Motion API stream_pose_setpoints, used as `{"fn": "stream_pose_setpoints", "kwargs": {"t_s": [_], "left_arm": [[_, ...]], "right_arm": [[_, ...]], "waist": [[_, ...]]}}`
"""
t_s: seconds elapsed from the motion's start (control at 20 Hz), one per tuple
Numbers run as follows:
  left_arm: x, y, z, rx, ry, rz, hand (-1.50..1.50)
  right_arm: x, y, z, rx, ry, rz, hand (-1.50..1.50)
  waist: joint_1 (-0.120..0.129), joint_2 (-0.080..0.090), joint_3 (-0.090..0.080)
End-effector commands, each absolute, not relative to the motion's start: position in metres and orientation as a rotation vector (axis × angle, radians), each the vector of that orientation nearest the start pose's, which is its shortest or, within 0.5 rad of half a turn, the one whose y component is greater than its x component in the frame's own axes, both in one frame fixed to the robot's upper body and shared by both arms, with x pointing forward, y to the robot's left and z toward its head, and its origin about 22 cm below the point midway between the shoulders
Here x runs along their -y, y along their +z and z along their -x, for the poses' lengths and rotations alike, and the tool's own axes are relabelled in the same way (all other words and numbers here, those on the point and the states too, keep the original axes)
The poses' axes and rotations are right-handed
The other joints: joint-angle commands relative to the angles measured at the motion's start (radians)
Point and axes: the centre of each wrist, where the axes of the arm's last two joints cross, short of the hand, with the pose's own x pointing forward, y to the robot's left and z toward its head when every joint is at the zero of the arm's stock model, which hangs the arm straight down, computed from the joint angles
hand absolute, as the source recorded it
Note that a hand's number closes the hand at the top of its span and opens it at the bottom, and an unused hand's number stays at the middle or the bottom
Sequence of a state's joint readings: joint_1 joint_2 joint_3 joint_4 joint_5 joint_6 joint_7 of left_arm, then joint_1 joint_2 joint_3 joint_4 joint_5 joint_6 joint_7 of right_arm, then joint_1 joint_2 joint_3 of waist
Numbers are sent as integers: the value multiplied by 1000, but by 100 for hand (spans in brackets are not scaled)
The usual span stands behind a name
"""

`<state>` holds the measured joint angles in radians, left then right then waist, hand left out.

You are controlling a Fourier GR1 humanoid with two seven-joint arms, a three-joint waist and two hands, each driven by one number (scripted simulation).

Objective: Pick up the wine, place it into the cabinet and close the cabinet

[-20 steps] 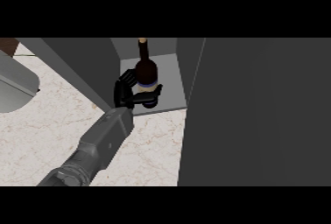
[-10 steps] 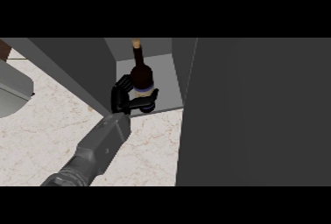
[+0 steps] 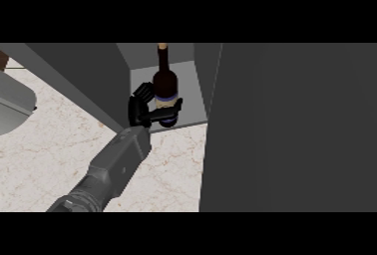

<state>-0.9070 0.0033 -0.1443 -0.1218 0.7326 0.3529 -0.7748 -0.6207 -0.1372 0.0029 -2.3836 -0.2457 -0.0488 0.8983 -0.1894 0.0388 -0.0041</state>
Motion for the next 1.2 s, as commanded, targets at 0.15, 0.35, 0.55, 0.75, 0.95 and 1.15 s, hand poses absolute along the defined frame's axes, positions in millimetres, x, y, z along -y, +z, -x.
{"fn": "stream_pose_setpoints", "kwargs": {"t_s": [0.15,0.35,0.55,0.75,0.95,1.15], "left_arm": [[-129,-41,-391,1613,297,-159,150],[-120,-22,-402,1622,316,-160,150],[-114,-9,-410,1631,276,-167,150],[-110,1,-416,1623,285,-175,150],[-104,14,-422,1586,306,-182,150],[-107,10,-421,1555,341,-162,150]], "right_arm": [[190,280,-180,1991,333,-371,-150],[199,282,-183,2010,332,-361,-150],[194,278,-183,1992,331,-360,-150],[204,279,-181,1990,338,-337,-150],[199,278,-184,2014,327,-341,-150],[206,272,-177,1996,320,-333,-150]], "waist": [[4,2,-1],[11,2,2],[18,6,1],[22,6,3],[12,11,2],[29,10,3]]}}
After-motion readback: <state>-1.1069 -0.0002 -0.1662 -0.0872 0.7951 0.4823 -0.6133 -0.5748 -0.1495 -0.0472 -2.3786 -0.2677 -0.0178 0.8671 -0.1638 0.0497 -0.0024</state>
